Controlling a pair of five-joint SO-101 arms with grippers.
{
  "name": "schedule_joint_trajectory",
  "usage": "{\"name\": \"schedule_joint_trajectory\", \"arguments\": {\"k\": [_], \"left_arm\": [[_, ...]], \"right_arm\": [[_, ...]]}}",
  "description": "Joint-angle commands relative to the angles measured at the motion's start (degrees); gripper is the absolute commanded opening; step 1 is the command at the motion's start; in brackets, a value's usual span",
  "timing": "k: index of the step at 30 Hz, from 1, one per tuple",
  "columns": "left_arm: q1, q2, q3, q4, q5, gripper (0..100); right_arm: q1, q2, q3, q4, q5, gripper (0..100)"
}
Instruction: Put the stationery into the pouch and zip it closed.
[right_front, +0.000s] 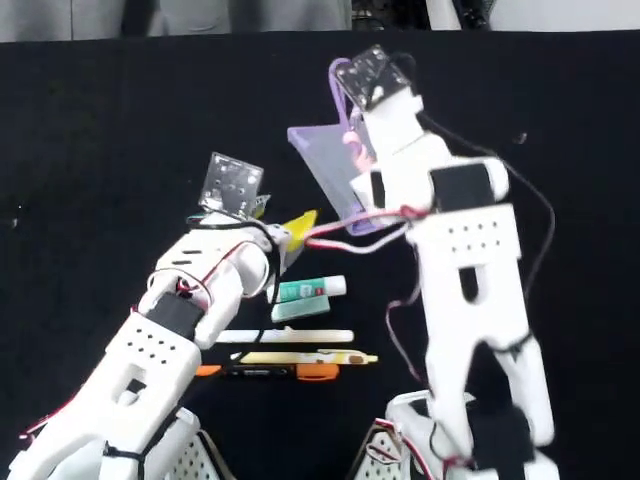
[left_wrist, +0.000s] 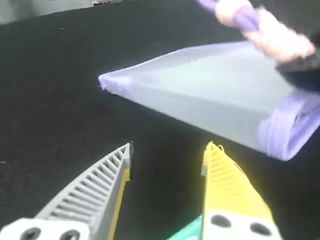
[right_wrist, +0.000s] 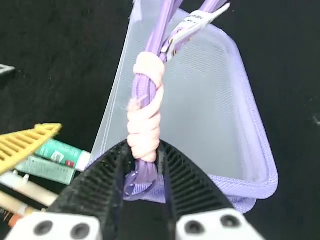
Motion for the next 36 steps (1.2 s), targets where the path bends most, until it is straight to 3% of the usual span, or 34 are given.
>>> {"name": "schedule_joint_trajectory", "arguments": {"k": [1,9,13,19,36], "left_arm": [[5.2,-1.6,-1.3,-1.5,2.4,24],[7.5,-1.0,-1.3,-7.9,5.8,24],[7.6,-1.1,-1.3,-6.2,10.1,24],[7.7,-1.1,-3.6,-1.1,10.5,24],[11.5,-3.1,-3.9,-0.4,14.1,24]], "right_arm": [[-0.9,-7.2,4.4,-5.0,-0.4,1.1],[-0.8,-12.3,9.5,-7.5,-0.4,1.1],[-0.6,-12.2,10.2,-8.6,-0.4,1.1],[-0.6,-12.3,12.4,-11.3,-0.4,1.1],[-0.6,-12.2,12.6,-11.3,-0.4,1.1]]}}
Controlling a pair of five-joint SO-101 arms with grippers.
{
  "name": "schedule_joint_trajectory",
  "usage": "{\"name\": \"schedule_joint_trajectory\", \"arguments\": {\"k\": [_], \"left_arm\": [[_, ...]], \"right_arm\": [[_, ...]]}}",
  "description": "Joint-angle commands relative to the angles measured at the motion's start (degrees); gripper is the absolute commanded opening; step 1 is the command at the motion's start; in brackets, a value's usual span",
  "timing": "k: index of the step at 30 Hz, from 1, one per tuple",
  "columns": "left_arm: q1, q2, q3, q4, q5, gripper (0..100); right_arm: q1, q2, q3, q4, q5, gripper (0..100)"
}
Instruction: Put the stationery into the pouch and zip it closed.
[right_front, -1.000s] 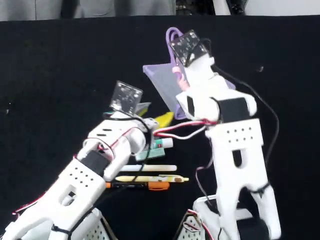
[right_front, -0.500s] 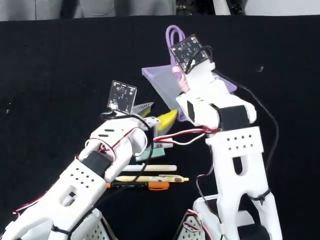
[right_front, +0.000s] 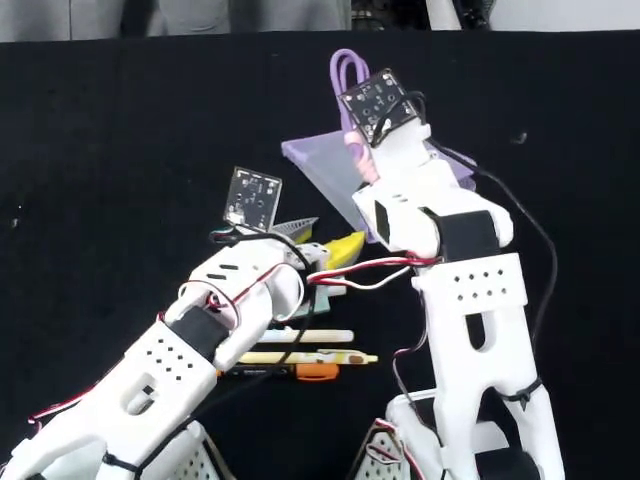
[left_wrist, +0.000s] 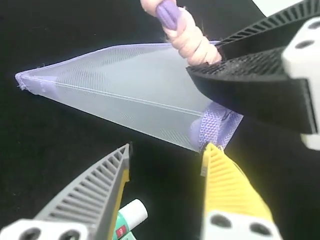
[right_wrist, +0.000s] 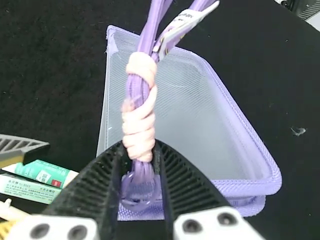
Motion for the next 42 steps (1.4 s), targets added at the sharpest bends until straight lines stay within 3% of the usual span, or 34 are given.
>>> {"name": "schedule_joint_trajectory", "arguments": {"k": [1,5,8,20,29,37,42], "left_arm": [[1.2,-4.1,-3.4,0.5,0.5,24],[1.3,-11.8,-3.8,6.5,0.3,24],[1.3,-14.6,-2.8,6.7,0.2,24],[0.7,5.7,-8.6,1.1,0.1,24],[-2.4,7.0,-9.5,0.4,0.0,24],[-3.4,7.2,-4.0,-11.3,-6.5,18],[-3.9,8.7,-3.2,-13.8,-6.9,19]], "right_arm": [[-0.5,-2.3,-0.2,-1.4,-0.4,1.1],[-0.5,-2.3,-0.1,-1.5,-0.4,1.1],[-0.6,-2.3,-0.1,-1.5,-0.4,1.1],[-0.5,-2.3,0.6,-2.1,-0.4,1.1],[-0.6,-2.4,1.3,-2.6,-0.2,1.1],[-0.7,-2.4,1.3,-2.5,-0.2,1.1],[-0.7,-2.7,1.0,-1.4,0.0,1.1]]}}
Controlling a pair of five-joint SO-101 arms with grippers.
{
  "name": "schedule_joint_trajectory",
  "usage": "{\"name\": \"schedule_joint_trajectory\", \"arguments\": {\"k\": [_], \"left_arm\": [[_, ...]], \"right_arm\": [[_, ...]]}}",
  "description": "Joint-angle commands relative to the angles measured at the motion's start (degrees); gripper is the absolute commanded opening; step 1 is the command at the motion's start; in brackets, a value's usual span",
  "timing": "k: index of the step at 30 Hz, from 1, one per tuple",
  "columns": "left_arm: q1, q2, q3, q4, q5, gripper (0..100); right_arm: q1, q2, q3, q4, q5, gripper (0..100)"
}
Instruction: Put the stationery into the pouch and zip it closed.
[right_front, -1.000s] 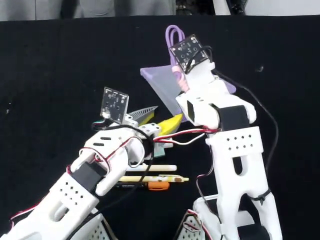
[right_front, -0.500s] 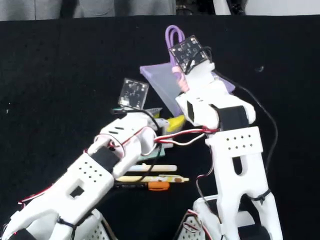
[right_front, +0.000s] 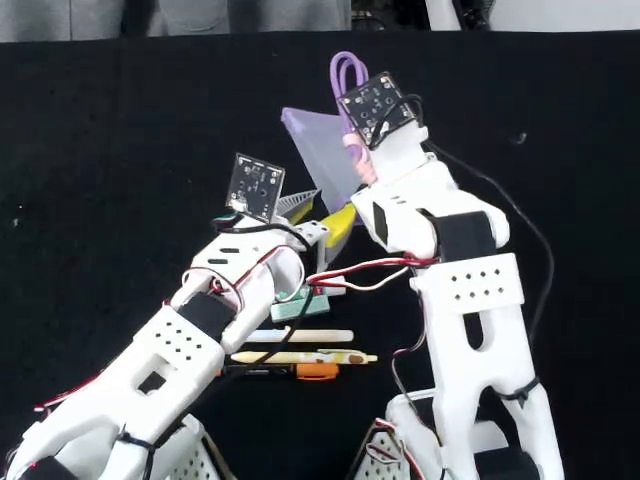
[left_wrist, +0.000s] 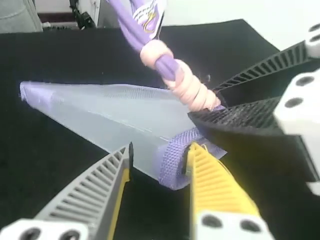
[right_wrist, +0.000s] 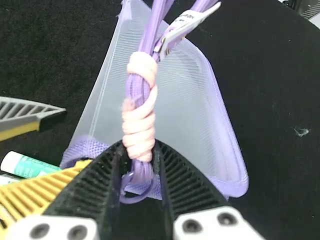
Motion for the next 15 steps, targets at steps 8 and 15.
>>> {"name": "schedule_joint_trajectory", "arguments": {"k": [8,15], "left_arm": [[-4.5,19.4,-10.4,-2.0,-1.0,19],[-5.8,21.5,-12.4,-2.3,-1.0,19]], "right_arm": [[-0.5,-2.8,-0.6,0.0,0.1,1.1],[-0.5,-2.7,-0.5,0.0,0.1,1.1]]}}
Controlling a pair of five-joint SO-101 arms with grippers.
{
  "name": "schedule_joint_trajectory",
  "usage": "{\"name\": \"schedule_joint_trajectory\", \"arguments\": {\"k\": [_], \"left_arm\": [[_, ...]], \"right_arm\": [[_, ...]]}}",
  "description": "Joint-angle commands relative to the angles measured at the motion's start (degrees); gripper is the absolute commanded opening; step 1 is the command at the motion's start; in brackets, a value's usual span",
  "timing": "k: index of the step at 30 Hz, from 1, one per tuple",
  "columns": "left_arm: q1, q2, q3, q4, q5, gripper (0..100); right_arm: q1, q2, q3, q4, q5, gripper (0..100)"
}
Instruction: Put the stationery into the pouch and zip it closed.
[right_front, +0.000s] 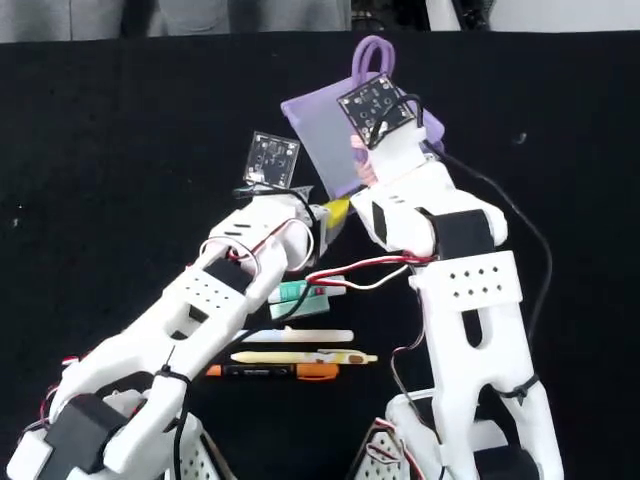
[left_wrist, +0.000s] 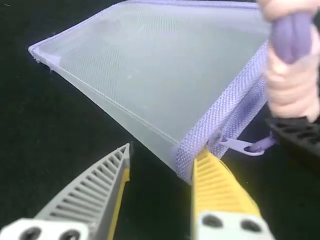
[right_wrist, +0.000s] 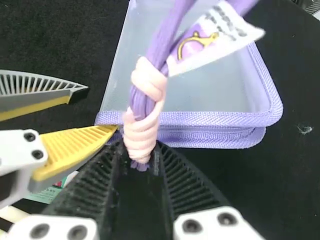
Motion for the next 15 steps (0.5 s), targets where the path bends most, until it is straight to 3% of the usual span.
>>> {"name": "schedule_joint_trajectory", "arguments": {"k": [1,6,12,15], "left_arm": [[-1.8,-0.4,-2.7,-0.7,-0.9,19],[-1.5,0.0,-2.9,-0.8,-0.9,18],[-1.5,0.1,-2.2,-4.7,-0.9,3],[-2.0,0.2,-0.1,-8.0,-0.9,3]], "right_arm": [[-0.5,-2.7,-0.6,0.0,0.2,1.1],[-0.5,-2.5,-0.6,-0.2,0.2,1.1],[-0.4,-2.5,-0.6,-0.3,0.2,1.1],[-0.4,-2.5,-0.6,-0.4,0.2,1.1]]}}
